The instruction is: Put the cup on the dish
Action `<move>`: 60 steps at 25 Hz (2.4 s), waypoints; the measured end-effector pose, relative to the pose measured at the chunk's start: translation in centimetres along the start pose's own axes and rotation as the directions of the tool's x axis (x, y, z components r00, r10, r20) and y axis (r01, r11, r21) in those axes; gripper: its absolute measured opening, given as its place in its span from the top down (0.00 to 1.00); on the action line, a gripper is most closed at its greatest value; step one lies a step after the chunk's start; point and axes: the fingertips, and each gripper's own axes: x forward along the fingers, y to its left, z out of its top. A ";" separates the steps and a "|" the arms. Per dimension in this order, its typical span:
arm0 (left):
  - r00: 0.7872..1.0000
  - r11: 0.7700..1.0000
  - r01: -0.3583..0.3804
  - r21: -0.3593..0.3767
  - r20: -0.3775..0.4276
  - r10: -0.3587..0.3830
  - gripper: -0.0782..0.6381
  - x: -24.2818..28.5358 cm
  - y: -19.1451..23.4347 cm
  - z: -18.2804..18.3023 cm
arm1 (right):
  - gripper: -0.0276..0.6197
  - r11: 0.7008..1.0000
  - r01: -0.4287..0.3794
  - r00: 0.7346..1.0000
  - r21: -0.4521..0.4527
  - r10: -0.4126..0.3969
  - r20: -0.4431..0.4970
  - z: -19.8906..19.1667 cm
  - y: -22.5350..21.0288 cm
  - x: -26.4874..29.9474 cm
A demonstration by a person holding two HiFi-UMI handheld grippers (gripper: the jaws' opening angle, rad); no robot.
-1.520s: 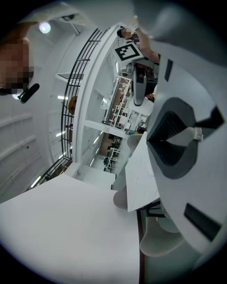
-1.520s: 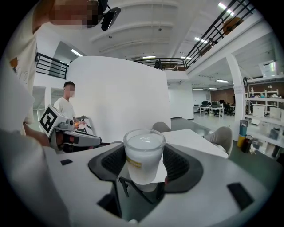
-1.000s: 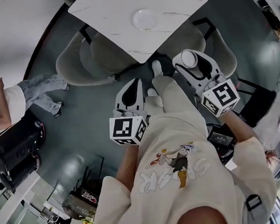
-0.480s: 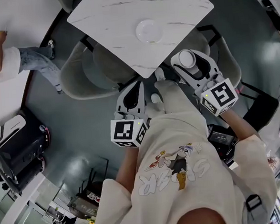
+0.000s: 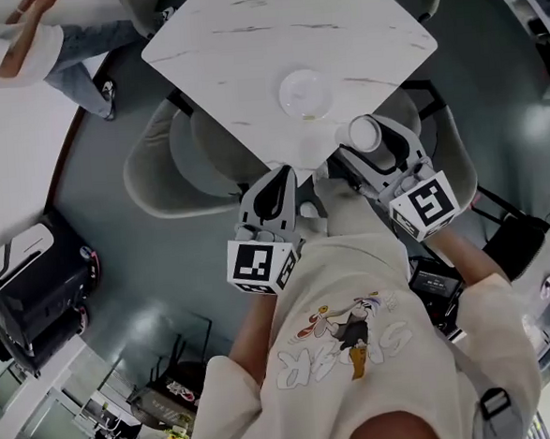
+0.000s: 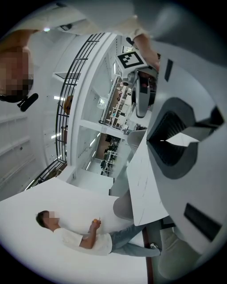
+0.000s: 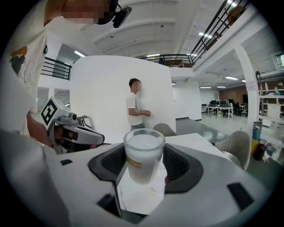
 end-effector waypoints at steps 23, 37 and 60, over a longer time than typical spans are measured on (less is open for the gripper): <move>0.998 0.998 -0.052 0.019 0.021 0.051 0.89 9.7 2.6 4.3 | 0.55 0.996 -0.089 0.996 0.017 0.089 -0.020 -0.4 -7.1 6.4; 1.000 0.998 0.002 0.063 0.008 -0.002 0.89 11.9 5.9 2.3 | 0.55 0.999 -0.030 0.999 -0.013 0.030 -0.037 -2.9 -7.0 10.0; 1.000 0.985 0.028 0.169 -0.006 -0.027 0.89 14.7 8.6 -3.5 | 0.55 0.997 0.075 0.996 0.007 -0.075 -0.051 -11.1 -7.1 14.2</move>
